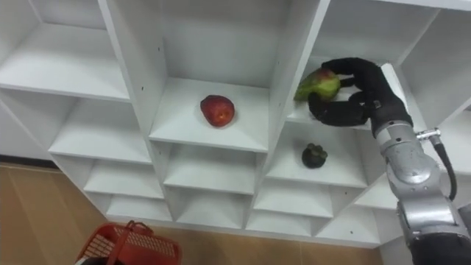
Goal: Collect fruits from the closet
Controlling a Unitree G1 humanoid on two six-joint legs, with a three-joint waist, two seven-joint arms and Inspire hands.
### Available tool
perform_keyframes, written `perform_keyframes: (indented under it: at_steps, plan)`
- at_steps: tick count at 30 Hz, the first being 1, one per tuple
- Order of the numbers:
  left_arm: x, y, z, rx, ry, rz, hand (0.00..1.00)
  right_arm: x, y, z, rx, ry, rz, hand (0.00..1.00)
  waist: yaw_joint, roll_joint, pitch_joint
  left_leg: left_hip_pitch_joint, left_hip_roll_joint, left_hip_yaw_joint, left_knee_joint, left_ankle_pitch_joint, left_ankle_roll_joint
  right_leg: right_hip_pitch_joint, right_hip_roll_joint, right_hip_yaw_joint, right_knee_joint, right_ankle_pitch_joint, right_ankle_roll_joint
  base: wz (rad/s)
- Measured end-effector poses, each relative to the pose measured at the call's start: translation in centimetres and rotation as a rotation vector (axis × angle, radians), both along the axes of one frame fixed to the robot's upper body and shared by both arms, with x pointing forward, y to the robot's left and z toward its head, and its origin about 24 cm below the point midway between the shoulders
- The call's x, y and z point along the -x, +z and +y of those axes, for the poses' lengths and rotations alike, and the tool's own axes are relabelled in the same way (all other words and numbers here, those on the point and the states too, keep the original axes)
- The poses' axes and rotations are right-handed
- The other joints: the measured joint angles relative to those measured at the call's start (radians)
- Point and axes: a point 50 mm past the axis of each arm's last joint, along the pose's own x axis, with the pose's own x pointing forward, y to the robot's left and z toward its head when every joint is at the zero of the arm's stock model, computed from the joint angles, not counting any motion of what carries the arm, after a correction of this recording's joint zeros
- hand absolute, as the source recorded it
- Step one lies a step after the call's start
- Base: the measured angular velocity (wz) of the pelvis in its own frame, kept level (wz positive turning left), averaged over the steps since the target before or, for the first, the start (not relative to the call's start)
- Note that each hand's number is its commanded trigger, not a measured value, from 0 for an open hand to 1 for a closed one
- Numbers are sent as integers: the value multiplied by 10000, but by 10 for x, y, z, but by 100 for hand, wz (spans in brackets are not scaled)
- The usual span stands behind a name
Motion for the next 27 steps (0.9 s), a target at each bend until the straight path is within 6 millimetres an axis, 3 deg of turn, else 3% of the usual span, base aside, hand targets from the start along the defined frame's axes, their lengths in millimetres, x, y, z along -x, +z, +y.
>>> perform_keyframes:
  at_steps: [4, 9, 12, 20, 27]
  plan:
    - [-3, 3, -2, 6, -73, -369, 100, 17, 0, 5, 47, 242, -176, 100, -147, 32, -7, -11, -2, 86, -59, 3, 5, -15, -6, 46, -4, 0, 1, -5]
    - [-6, 5, -1, -2, -90, -620, 100, 23, 8, 14, -91, 590, -616, 100, -474, 6, 3, -3, -4, 152, -81, 4, 7, -31, 19, 185, -24, 0, 2, -4]
    - [-11, 8, -2, -39, -145, -902, 100, 35, 9, 19, 25, 784, -732, 100, -519, 1, -2, -17, -1, 155, -120, 3, 7, -61, 44, 249, -52, 0, 3, -1]
    - [-34, 16, -9, -15, -314, -1734, 100, 58, -12, 29, 310, 1366, 251, 100, -511, -21, 4, 8, 7, 411, -192, 4, 8, -340, 91, 778, 72, 5, 8, -13]
    - [-41, 22, -10, 62, -413, -2104, 100, 61, -2, 36, 604, 1656, -114, 100, -598, -163, 74, 65, 53, 599, -206, 1, 5, -397, 154, 948, 155, 15, -9, -9]
